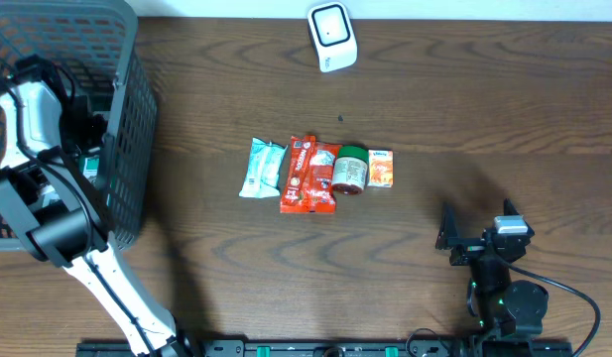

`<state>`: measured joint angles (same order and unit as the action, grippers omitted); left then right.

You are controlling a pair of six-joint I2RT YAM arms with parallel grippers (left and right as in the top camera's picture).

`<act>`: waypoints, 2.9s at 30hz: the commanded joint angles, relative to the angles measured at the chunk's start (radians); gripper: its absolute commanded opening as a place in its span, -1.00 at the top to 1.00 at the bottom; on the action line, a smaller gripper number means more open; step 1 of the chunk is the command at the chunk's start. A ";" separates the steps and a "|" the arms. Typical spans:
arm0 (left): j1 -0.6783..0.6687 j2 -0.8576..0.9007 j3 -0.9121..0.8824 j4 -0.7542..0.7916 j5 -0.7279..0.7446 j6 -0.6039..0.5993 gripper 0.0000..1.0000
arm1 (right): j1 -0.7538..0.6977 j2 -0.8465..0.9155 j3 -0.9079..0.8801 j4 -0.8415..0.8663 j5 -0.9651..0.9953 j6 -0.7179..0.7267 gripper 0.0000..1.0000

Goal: Scan the item barcode
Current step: 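Grasp the green 3M Comfort Gloves pack with the left gripper, then lay the gloves pack left of the red items and release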

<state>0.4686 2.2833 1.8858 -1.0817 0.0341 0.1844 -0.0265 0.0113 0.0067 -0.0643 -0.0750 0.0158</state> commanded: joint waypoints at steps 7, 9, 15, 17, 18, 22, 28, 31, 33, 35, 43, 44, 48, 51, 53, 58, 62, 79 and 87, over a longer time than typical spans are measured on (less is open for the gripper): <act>0.002 0.043 -0.067 0.053 0.006 0.010 0.29 | 0.004 -0.005 -0.002 -0.004 -0.005 0.013 -0.98; 0.003 0.043 -0.063 0.051 0.005 0.010 0.61 | 0.004 -0.005 -0.002 -0.004 -0.005 0.013 -0.98; 0.003 0.010 0.021 -0.006 0.006 0.008 0.85 | 0.004 -0.005 -0.002 -0.004 -0.005 0.013 -0.99; 0.002 -0.031 0.062 -0.019 0.005 0.001 0.85 | 0.004 -0.005 -0.002 -0.004 -0.005 0.013 -0.99; 0.002 -0.058 0.082 -0.021 0.006 -0.003 0.86 | 0.004 -0.005 -0.002 -0.004 -0.005 0.013 -0.98; 0.002 -0.207 0.140 0.004 0.005 -0.014 0.86 | 0.004 -0.005 -0.002 -0.004 -0.005 0.013 -0.98; 0.002 -0.506 0.146 0.130 -0.053 -0.082 0.86 | 0.004 -0.005 -0.002 -0.004 -0.005 0.013 -0.98; -0.005 -0.640 0.146 0.145 -0.053 -0.124 0.85 | 0.004 -0.005 -0.002 -0.004 -0.005 0.013 -0.98; -0.018 -0.720 0.146 0.140 -0.042 -0.156 0.85 | 0.004 -0.005 -0.002 -0.004 -0.005 0.013 -0.99; -0.045 -0.792 0.146 0.116 0.010 -0.183 0.85 | 0.004 -0.005 -0.002 -0.004 -0.005 0.013 -0.98; -0.330 -0.918 0.131 -0.132 0.060 -0.335 0.86 | 0.004 -0.005 -0.002 -0.004 -0.005 0.013 -0.99; -0.382 -0.915 0.117 -0.167 0.060 -0.340 0.85 | 0.004 -0.005 -0.002 -0.004 -0.005 0.013 -0.99; -0.546 -0.886 0.005 -0.214 0.059 -0.398 0.85 | 0.004 -0.005 -0.002 -0.004 -0.005 0.013 -0.99; -0.643 -0.845 -0.131 -0.161 0.060 -0.441 0.85 | 0.004 -0.005 -0.002 -0.004 -0.005 0.013 -0.98; -0.706 -0.800 -0.249 -0.089 0.060 -0.481 0.85 | 0.004 -0.005 -0.002 -0.004 -0.005 0.013 -0.98; -0.807 -0.677 -0.427 0.060 0.064 -0.550 0.85 | 0.004 -0.005 -0.002 -0.004 -0.005 0.013 -0.98; -0.859 -0.570 -0.462 0.141 0.064 -0.565 0.85 | 0.004 -0.005 -0.002 -0.004 -0.005 0.013 -0.98; -0.868 -0.518 -0.472 0.231 0.066 -0.563 -0.44 | 0.004 -0.005 -0.002 -0.004 -0.005 0.013 -0.98; -0.830 -0.627 -0.360 0.211 0.105 -0.506 -0.68 | 0.004 -0.005 -0.002 -0.004 -0.005 0.013 -0.98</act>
<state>-0.3885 1.7493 1.4395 -0.8688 0.1268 -0.3595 -0.0265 0.0113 0.0067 -0.0643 -0.0750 0.0158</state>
